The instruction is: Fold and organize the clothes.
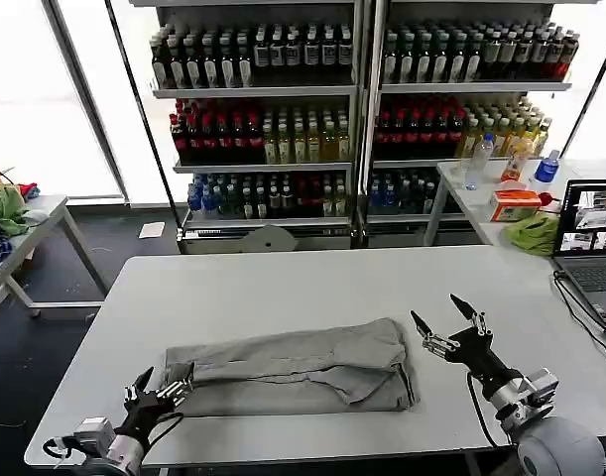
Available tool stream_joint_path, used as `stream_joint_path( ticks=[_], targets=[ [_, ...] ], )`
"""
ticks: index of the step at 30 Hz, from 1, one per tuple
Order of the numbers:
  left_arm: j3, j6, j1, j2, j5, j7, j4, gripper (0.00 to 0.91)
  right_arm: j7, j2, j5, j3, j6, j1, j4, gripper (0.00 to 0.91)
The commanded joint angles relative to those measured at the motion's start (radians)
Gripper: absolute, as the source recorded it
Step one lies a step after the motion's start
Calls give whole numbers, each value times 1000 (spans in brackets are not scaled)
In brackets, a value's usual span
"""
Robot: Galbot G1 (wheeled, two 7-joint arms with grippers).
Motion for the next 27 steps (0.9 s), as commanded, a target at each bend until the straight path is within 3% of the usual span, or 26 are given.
stream_joint_path(
  ticks=[1,13,14,15,16,17,27],
  targets=[
    [56,-32,-12,-50,38,-27,88,907,-15,-17,25,15,25,-9,-7,907],
    [56,-44,-8,-55,34,-17,118,887,-21,-20,65,19,18,-7,-5,907],
    [59,-44,-9,-57,36,-18,119,584,-22,-19,67,19,18,-9,-5,907],
    [62,-47,-9,-61,36,-18,119,433,-22,-18,69,19,18,-10,-6,907],
    [64,-51,-8,-62,38,-18,119,131,-22,-17,69,20,19,-11,-7,907],
    [68,-55,-8,-64,40,-18,118,0,-22,-16,69,20,19,-13,-7,907],
    [69,-66,-10,-68,41,-16,128,0,-21,-17,80,25,19,-21,-2,907]
  ],
)
